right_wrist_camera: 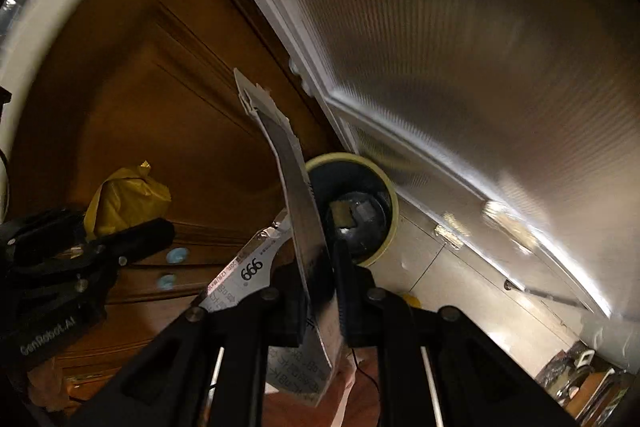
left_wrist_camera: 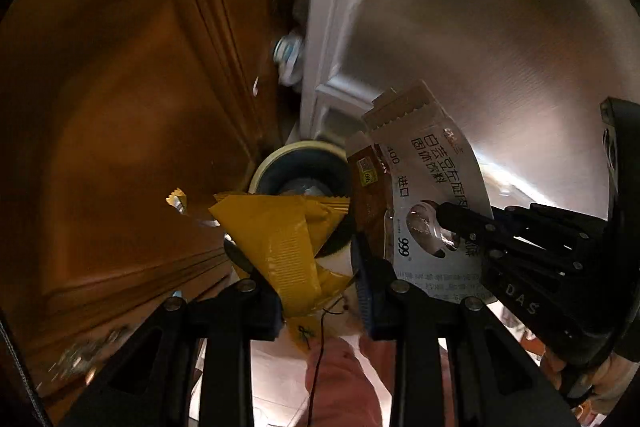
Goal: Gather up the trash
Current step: 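Open both grippers to drop the wrapper and bag into the bin, then raise both tools and move the right gripper to the black-and-white wrapper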
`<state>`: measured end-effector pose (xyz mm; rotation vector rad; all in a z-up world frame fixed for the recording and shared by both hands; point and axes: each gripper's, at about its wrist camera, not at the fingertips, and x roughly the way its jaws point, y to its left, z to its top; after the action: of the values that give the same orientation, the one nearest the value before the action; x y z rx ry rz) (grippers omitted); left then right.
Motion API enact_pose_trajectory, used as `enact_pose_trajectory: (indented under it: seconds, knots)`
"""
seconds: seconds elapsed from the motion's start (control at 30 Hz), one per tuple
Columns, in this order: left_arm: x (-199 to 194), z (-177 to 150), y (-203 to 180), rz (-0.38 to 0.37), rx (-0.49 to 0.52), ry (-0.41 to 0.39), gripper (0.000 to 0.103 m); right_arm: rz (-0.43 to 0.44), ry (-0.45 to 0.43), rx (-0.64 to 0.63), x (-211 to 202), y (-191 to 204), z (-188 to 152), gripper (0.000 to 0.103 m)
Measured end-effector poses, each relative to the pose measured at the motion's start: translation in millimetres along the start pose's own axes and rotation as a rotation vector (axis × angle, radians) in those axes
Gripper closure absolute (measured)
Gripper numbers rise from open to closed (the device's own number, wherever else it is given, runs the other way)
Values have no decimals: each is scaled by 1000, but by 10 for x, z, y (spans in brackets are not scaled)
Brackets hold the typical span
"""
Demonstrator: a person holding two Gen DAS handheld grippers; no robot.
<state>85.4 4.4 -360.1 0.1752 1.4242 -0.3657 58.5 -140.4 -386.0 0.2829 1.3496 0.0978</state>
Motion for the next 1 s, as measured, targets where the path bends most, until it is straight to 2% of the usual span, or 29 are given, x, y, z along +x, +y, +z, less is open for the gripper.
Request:
enact_pose_trajectory:
  seconds: [0.1, 0.13, 0.23, 0.27, 0.33, 0.4, 0.6, 0.77, 1.0]
  knots:
    - [373, 74, 57, 44, 3, 5, 72, -5, 36, -10, 448, -43, 82, 90]
    - [486, 98, 79, 59, 7, 4, 65, -1, 55, -10, 649, -65, 121, 89]
    - [718, 158, 171, 56, 2, 16, 35, -5, 72, -16, 1009, -108, 184, 86]
    - [771, 170, 204, 60, -4, 17, 31, -11, 71, -19, 1128, -119, 208, 84]
    - [891, 196, 271, 66, -18, 30, 31, -17, 74, -21, 1278, -127, 239, 77]
    - [947, 213, 311, 74, -27, 46, 31, -23, 81, -19, 1364, -136, 257, 74]
    - [913, 174, 361, 60, -37, 47, 31, -18, 68, 3, 1273, -129, 255, 64]
    - [733, 171, 308, 73, -11, 38, 31, -22, 70, 20, 1091, -126, 257, 64]
    - [362, 165, 226, 51, -13, 28, 31, -27, 59, 31, 800, -146, 201, 64]
